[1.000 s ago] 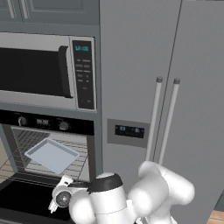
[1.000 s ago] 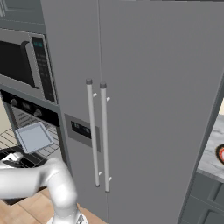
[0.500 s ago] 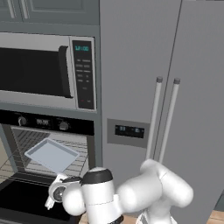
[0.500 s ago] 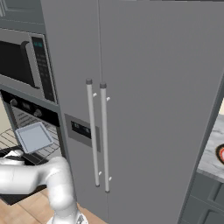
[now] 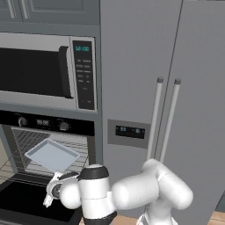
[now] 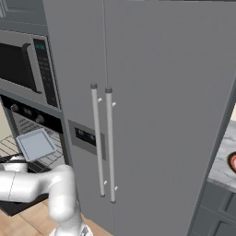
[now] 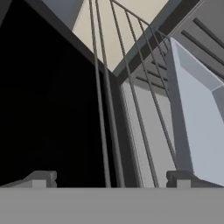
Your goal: Take the baked cake out of the oven and place it on the plate for cooling. Then close the oven door.
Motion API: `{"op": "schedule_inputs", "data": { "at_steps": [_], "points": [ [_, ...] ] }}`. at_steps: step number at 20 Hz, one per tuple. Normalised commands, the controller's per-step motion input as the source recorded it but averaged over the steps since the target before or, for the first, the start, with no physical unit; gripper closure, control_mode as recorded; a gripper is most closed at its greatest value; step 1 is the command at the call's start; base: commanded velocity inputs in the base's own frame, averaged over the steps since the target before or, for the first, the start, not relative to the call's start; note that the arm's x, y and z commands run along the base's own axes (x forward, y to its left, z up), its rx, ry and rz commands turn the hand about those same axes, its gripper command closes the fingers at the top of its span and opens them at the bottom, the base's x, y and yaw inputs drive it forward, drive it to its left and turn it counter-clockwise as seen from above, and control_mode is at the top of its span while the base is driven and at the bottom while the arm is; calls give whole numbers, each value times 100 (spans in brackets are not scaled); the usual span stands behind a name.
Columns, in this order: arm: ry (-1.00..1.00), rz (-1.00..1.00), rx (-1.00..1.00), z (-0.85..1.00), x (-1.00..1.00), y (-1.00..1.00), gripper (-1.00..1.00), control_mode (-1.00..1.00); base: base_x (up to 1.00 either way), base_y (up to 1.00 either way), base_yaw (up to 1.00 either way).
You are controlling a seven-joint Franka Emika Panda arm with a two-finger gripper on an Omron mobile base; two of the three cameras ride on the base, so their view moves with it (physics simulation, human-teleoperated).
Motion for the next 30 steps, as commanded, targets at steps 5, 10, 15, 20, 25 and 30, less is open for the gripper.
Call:
{"op": "schedule_inputs", "data": {
  "at_steps": [5, 10, 15, 20, 25, 30],
  "points": [
    [0, 2, 0, -15, 18, 13, -100, -100, 0, 0, 0],
    [-1, 2, 0, -17, 18, 15, -100, -100, 0, 0, 0],
    [-1, 2, 0, -13, 20, 13, -100, -100, 0, 0, 0],
    [-1, 2, 0, -16, 21, 12, -100, -100, 0, 0, 0],
    [-1, 1, 0, -15, 21, 15, -100, -100, 0, 0, 0],
    [-2, 1, 0, -20, 25, 7, -100, -100, 0, 0, 0]
  ]
}}
